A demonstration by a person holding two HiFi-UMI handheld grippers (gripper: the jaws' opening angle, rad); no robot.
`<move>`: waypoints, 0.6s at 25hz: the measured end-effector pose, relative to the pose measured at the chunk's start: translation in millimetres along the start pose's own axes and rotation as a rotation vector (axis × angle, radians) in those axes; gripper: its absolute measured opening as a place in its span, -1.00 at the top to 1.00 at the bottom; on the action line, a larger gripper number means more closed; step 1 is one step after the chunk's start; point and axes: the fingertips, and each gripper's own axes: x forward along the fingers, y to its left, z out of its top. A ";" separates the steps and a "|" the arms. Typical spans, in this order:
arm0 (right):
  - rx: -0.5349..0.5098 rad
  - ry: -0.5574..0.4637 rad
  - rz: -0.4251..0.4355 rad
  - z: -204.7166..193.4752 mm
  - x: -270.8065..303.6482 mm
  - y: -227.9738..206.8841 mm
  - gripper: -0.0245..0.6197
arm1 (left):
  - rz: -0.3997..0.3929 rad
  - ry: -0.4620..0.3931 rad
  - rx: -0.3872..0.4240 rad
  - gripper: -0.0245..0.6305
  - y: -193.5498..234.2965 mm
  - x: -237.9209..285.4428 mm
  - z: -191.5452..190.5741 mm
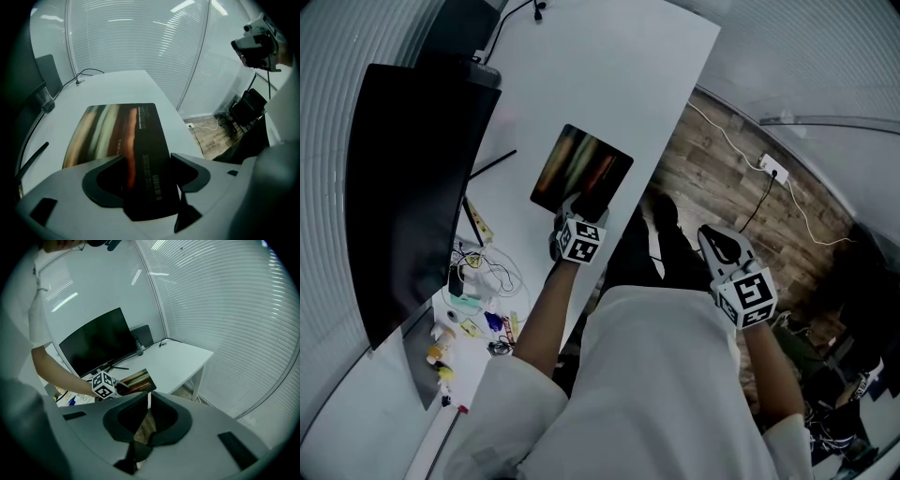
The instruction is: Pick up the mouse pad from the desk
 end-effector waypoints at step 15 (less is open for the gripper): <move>0.024 0.009 0.013 -1.1 9.1 10.0 0.80 | -0.009 -0.059 -0.055 0.50 8.7 -3.5 -0.9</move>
